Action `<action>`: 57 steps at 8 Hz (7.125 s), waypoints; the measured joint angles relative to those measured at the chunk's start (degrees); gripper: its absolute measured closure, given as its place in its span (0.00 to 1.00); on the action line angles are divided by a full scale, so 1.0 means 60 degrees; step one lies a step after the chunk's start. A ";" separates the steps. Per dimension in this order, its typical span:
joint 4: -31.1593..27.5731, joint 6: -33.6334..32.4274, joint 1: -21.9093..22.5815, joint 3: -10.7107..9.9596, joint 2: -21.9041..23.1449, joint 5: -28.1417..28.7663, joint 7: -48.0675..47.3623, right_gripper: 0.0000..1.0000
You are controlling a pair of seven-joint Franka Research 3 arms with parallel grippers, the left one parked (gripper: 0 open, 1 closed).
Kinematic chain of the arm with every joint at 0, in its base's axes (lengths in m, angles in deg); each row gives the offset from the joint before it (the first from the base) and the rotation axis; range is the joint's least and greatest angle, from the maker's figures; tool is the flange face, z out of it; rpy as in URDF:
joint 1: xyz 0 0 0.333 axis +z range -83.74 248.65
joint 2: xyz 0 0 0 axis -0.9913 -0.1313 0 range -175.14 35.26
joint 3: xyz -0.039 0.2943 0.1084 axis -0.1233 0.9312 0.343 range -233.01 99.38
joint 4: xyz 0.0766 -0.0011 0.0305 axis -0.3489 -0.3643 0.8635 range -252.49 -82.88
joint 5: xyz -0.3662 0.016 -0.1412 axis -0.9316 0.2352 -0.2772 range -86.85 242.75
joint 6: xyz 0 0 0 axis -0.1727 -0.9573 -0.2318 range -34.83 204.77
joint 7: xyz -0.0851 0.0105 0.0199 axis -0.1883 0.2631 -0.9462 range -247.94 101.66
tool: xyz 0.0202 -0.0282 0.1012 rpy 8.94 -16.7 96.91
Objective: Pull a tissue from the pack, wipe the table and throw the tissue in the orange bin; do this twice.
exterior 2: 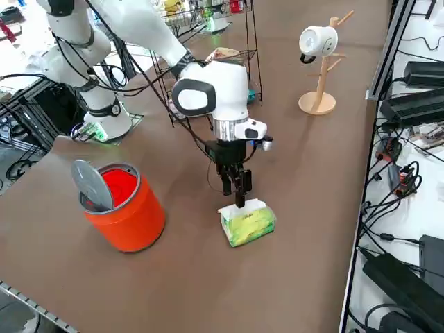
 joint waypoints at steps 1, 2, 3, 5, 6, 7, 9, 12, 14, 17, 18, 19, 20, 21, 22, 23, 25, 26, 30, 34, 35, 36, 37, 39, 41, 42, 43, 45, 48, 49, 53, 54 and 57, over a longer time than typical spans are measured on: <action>0.0030 0.0002 0.0000 0.0001 -0.0045 0.0000 0.0000 0.24; 0.0031 0.0052 0.0000 0.0003 -0.0088 0.0000 0.0000 0.28; 0.0036 0.0124 0.0000 0.0004 -0.0139 -0.0001 0.0000 0.30; 0.0140 0.0254 -0.0006 0.0004 -0.0311 -0.0002 0.0000 0.32; 0.0206 0.0266 -0.0009 0.0004 -0.0402 -0.0003 0.0000 0.37; 0.0237 0.0286 -0.0012 0.0004 -0.0474 -0.0003 0.0001 0.38; 0.0301 0.0317 -0.0026 0.0001 -0.0585 -0.0011 0.0000 0.43; 0.0325 0.0483 -0.0070 -0.0004 -0.0718 -0.0061 0.0001 0.46; 0.0347 0.0499 -0.0090 -0.0004 -0.0745 -0.0067 0.0001 0.63; 0.0348 0.0504 -0.0118 -0.0004 -0.0749 -0.0071 0.0001 0.75; 0.0348 0.0504 -0.0132 -0.0004 -0.0749 -0.0071 0.0001 0.76; 0.0349 0.0505 -0.0138 -0.0004 -0.0749 -0.0073 0.0001 0.83; 0.0349 0.0505 -0.0141 -0.0005 -0.0750 -0.0073 0.0001 0.85; 0.0349 0.0505 -0.0144 -0.0007 -0.0753 -0.0074 0.0001 0.86; 0.0349 0.0505 -0.0150 -0.0012 -0.0755 -0.0074 0.0001 0.87; 0.0349 0.0506 -0.0159 -0.0018 -0.0756 -0.0074 0.0001 0.95; 0.0349 0.0507 -0.0191 -0.0025 -0.0760 -0.0075 0.0001 0.99; 0.0372 0.0511 -0.0205 -0.0025 -0.0762 -0.0075 0.0001 0.99; 0.0737 0.0310 -0.0235 -0.0018 -0.0729 -0.0065 0.0001 0.99; 0.0854 -0.0416 -0.0209 0.0118 -0.0367 0.0325 0.0001 0.99; 0.0859 -0.0569 -0.0209 0.0167 -0.0285 0.0420 0.0001 0.99; 0.0912 -0.0771 -0.0207 0.0205 -0.0224 0.0498 0.0001 0.99; 0.0974 -0.0951 -0.0206 0.0233 -0.0158 0.0534 0.0001 0.99; 0.1048 -0.1270 -0.0205 0.0338 0.0026 0.0614 0.0001 0.99; 0.1153 -0.1657 -0.0198 0.0426 0.0206 0.0723 0.0001 0.99; 0.1235 -0.1912 -0.0195 0.0500 0.0311 0.0983 0.0001 0.99; 0.1288 -0.2135 -0.0188 0.0549 0.0455 0.1296 0.0001 0.99; 0.1317 -0.2496 -0.0165 0.0573 0.0736 0.1877 0.0001 0.99; 0.1330 -0.3077 -0.0090 0.0590 0.1107 0.2704 0.0001 0.99; 0.1335 -0.3281 -0.0062 0.0593 0.1237 0.2956 0.0001 0.99; 0.1812 -0.4796 0.0127 0.0640 0.1544 0.4175 -0.0743 0.99; 0.1821 -0.5018 0.0146 0.0674 0.1655 0.4870 -0.0980 0.99; 0.1458 -0.5336 0.0224 0.0746 0.2148 0.5882 -0.2437 0.99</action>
